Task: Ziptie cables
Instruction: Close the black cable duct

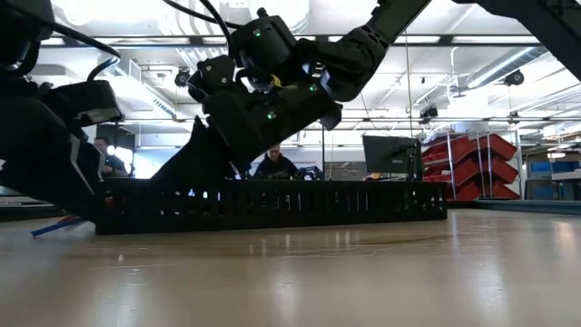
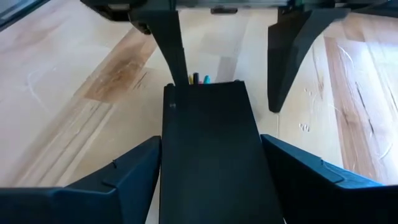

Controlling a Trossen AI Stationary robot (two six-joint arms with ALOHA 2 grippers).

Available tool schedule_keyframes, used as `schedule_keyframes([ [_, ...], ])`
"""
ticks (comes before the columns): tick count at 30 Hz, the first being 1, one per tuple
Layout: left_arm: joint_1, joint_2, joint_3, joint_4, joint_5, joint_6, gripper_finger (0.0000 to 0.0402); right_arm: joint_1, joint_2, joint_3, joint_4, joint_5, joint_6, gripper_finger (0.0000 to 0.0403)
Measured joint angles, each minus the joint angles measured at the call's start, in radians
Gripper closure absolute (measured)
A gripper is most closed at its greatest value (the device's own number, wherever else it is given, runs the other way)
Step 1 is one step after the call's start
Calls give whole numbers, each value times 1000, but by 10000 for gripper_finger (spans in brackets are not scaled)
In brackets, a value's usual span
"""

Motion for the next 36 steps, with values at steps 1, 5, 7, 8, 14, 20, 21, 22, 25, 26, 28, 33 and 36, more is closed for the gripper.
schedule_keyframes([
  [1,0,4,1,3,-4,1,89,0,0,0,5,0,0,148],
  [5,0,17,1,7,-1,1,89,0,0,0,8,0,0,156],
  [7,0,24,1,7,20,1,89,-1,0,0,8,0,0,161],
  [8,0,27,1,8,22,1,89,-1,0,0,8,0,0,164],
  [14,0,37,2,14,32,-4,89,-2,0,0,7,1,0,174],
  [20,1,16,7,1,259,-43,89,-1,7,0,12,1,0,173],
  [21,-1,11,7,-8,288,-60,89,-1,8,0,14,0,0,174],
  [22,-1,9,7,-11,295,-70,89,-2,9,0,15,0,0,175],
  [25,-1,7,6,0,291,-75,88,-5,11,1,16,-1,0,177],
  [26,-1,7,5,6,288,-78,86,-5,12,1,16,0,3,177],
  [28,-2,8,5,14,258,-80,78,-5,12,1,16,7,6,174],
  [33,-2,11,3,51,122,-12,37,-6,13,1,15,12,5,174],
  [36,-2,17,1,50,46,22,15,-6,13,1,13,13,7,178],
])
